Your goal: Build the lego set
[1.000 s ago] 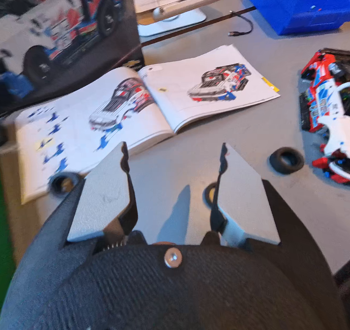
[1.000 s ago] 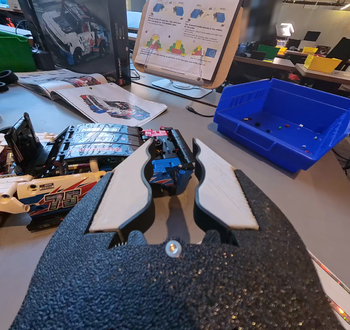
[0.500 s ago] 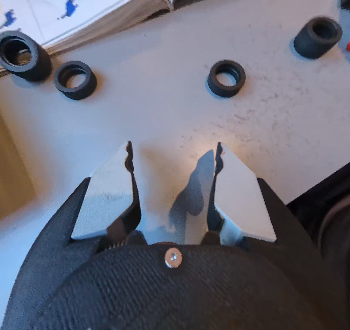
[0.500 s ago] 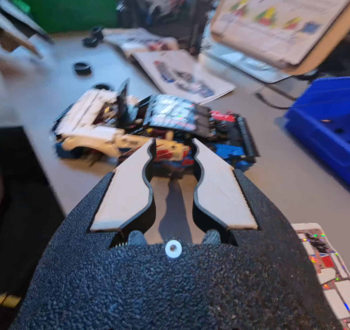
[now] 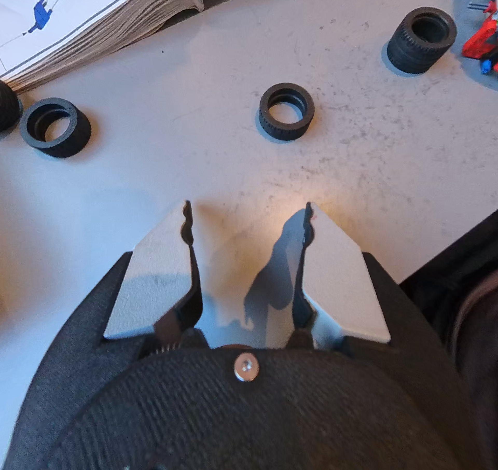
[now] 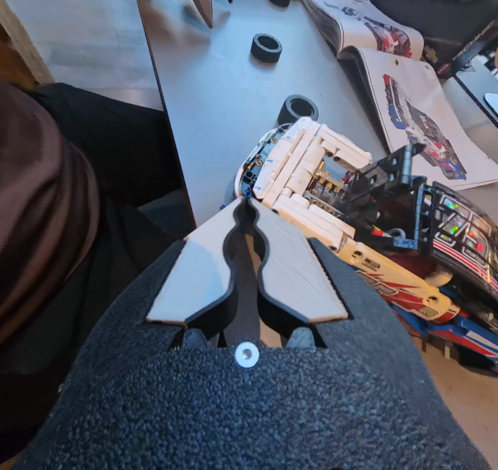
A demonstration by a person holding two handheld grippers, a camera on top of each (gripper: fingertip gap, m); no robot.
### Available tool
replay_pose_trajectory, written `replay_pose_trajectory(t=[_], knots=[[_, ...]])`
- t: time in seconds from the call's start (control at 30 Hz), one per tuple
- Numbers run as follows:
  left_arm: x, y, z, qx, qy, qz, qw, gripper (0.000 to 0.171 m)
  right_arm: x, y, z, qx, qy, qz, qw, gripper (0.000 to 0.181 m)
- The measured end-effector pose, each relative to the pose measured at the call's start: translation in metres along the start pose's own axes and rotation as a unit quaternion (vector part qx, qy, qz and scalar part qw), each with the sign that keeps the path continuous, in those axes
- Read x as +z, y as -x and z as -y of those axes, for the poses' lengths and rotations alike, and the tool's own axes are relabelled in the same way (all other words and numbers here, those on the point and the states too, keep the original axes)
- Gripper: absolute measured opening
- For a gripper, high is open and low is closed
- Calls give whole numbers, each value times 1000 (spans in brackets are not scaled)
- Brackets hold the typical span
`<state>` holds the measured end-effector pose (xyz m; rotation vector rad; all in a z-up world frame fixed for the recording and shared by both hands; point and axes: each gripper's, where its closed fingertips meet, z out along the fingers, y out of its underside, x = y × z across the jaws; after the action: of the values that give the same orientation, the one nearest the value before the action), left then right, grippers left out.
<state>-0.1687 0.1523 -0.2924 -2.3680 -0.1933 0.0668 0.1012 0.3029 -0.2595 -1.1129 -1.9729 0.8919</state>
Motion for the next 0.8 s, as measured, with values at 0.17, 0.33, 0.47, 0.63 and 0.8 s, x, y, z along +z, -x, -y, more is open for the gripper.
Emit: replay_pose_trajectory(t=[0.17,0.33,0.47,0.63,0.8], knots=[[-6,6,-8,-21,-10,3,1000,79,19,-8,10,6,-21,7,1000,2],[-5,6,-12,-6,-36,10,999,80,6,-6,30,-7,-82,19,996,8],[-9,-1,2,23,-80,3,997,76,-28,-50,20,40,-114,-57,991,8],[-21,-10,32,43,-155,-27,987,71,-85,-135,-20,144,-159,-209,954,9],[-21,-13,50,56,-198,-36,978,64,-81,-146,-18,211,-173,-153,950,20]])
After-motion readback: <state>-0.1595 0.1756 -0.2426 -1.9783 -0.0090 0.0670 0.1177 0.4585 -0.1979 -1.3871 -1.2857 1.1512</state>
